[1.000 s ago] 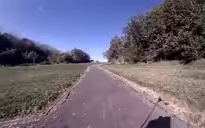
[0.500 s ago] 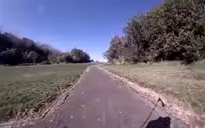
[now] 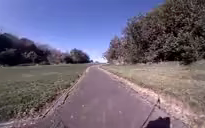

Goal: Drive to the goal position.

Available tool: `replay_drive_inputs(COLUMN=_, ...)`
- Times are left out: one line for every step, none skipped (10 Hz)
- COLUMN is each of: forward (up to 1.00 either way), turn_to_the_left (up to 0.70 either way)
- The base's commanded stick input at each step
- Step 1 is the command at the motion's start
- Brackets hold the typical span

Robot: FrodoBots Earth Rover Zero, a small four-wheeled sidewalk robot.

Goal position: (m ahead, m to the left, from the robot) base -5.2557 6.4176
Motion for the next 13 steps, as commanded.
replay_drive_inputs(forward=-0.7, turn_to_the_left=0.35)
replay_drive_inputs(forward=-0.7, turn_to_the_left=0.35)
replay_drive_inputs(forward=-0.7, turn_to_the_left=0.35)
replay_drive_inputs(forward=-0.7, turn_to_the_left=0.35)
replay_drive_inputs(forward=-0.7, turn_to_the_left=0.35)
replay_drive_inputs(forward=-0.7, turn_to_the_left=0.35)
replay_drive_inputs(forward=-0.7, turn_to_the_left=0.35)
replay_drive_inputs(forward=-0.66, turn_to_the_left=0.19)
replay_drive_inputs(forward=-0.62, turn_to_the_left=0.02)
replay_drive_inputs(forward=-0.37, turn_to_the_left=0.0)
replay_drive_inputs(forward=-0.08, turn_to_the_left=0.0)
replay_drive_inputs(forward=0.22, turn_to_the_left=-0.09)
replay_drive_inputs(forward=0.53, turn_to_the_left=-0.25)
